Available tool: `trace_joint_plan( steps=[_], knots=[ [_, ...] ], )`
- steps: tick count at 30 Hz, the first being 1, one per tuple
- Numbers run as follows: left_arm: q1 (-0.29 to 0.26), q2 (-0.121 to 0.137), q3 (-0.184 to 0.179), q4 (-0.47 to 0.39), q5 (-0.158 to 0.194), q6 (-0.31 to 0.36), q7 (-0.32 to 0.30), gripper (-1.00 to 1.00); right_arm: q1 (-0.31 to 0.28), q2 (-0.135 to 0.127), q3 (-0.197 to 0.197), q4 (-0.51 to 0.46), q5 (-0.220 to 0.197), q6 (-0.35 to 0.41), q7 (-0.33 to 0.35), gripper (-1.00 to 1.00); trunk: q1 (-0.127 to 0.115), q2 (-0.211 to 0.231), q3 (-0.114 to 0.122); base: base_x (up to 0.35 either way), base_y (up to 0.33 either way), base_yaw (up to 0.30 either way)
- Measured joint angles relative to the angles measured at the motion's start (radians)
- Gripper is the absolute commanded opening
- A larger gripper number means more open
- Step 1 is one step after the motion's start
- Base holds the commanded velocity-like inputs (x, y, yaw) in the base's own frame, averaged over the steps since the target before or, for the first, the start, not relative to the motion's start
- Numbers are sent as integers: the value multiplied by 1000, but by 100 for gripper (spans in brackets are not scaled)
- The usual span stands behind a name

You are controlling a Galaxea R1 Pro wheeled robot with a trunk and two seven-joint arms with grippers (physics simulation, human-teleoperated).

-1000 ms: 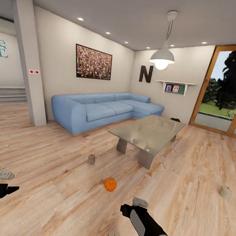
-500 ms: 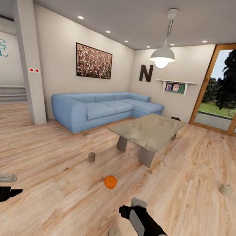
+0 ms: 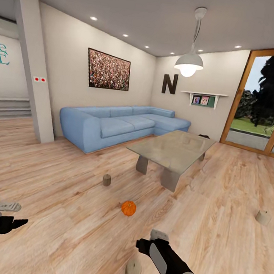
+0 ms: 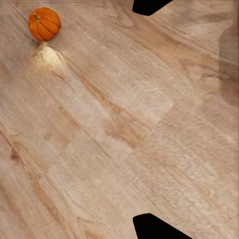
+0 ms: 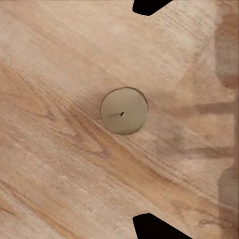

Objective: Place each of the two pumpkins and all three candles from the living room inside a cabinet in the living room (use any cabinet), then make sure every cabinet is closed, and position the cauldron so it is next to a table in the living room.

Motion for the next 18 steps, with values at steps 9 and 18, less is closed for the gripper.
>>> trace_joint_plan(
  steps=[9, 18],
  knots=[
    [0, 6, 1, -20, -2, 24, -10, 100, 0, -4, 0, 2, 0, 0, 55, 100, 35, -63, -28, 0, 0, 0],
    [0, 3, 0, -81, -1, 94, -13, 100, 0, -7, -1, 2, 0, 0, 60, 100, 69, -126, -56, 0, 0, 0]
  ],
)
